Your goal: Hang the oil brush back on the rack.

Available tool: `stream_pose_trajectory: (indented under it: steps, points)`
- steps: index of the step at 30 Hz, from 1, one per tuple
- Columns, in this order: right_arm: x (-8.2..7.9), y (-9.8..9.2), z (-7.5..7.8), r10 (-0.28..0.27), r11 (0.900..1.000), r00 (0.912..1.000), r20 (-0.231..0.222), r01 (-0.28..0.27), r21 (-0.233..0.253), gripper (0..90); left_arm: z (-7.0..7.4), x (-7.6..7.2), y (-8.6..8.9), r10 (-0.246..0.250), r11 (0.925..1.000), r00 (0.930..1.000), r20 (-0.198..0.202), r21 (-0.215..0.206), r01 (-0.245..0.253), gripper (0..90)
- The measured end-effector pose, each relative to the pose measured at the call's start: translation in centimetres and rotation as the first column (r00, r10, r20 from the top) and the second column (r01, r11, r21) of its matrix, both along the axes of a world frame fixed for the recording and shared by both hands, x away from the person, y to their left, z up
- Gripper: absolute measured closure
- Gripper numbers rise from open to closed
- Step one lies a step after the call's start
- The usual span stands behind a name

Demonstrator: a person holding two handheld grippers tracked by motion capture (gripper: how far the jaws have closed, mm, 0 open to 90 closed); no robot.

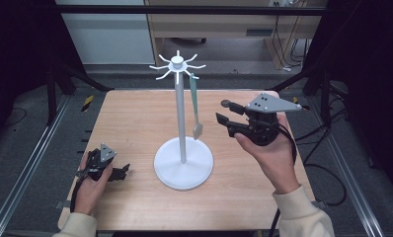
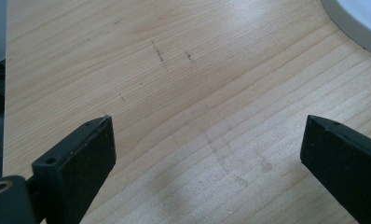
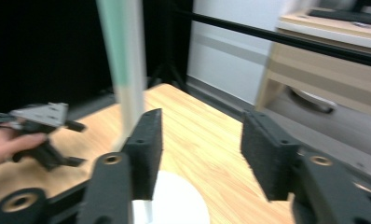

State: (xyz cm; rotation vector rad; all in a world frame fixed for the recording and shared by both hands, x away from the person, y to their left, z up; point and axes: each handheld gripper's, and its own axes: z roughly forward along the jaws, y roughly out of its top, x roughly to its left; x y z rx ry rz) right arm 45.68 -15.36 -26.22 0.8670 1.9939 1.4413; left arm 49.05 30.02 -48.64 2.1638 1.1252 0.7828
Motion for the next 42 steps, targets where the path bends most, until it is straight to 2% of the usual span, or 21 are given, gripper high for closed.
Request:
stream_pose_trajectory:
  steps: [5, 10, 15, 22, 26, 31, 37, 42]
  points:
    - [-0.3, -1.4, -2.0, -0.1, 0.994, 0.9948, 0.018, 0.1, -0.034, 29.6, -0.1, 0.0, -0.1, -0.001, 1.0, 1.0, -0.003, 0.005, 0.001, 2.8]
    - [-0.8, -2.4, -4.2, -0.148, 0.988, 0.9888, 0.015, 0.149, -0.048, 19.5, -0.1, 0.0, -0.1, -0.002, 1.0, 1.0, -0.004, 0.007, 0.002, 2.8]
    - [-1.1, -3.1, -6.9, -0.182, 0.982, 0.9833, 0.01, 0.182, -0.051, 13.4, -0.1, 0.0, -0.1, 0.0, 1.0, 1.0, -0.003, 0.007, 0.0, 2.8]
    - [-1.0, -3.4, -10.8, -0.199, 0.978, 0.9796, -0.03, 0.196, -0.073, 11.5, -0.1, 0.0, -0.1, 0.001, 1.0, 1.0, -0.002, 0.006, -0.001, 2.8]
    - [-0.6, -3.4, -12.6, -0.195, 0.979, 0.9779, -0.074, 0.19, -0.076, 9.5, -0.1, 0.0, -0.1, 0.001, 1.0, 1.0, -0.001, 0.005, -0.001, 2.8]
    - [0.1, -3.3, -14.8, -0.211, 0.975, 0.9705, -0.118, 0.201, -0.091, 8.1, -0.1, 0.0, 0.0, 0.001, 1.0, 1.0, 0.0, 0.004, -0.001, 2.8]
    - [1.3, -3.8, -17.2, -0.229, 0.97, 0.957, -0.178, 0.211, -0.117, 8.1, -0.1, 0.0, 0.0, 0.001, 1.0, 1.0, 0.0, 0.004, -0.001, 2.8]
    - [1.7, -4.3, -18.2, -0.238, 0.969, 0.9487, -0.208, 0.217, -0.12, 8.8, 0.0, 0.0, -0.1, 0.002, 1.0, 1.0, 0.002, 0.001, -0.002, 2.8]
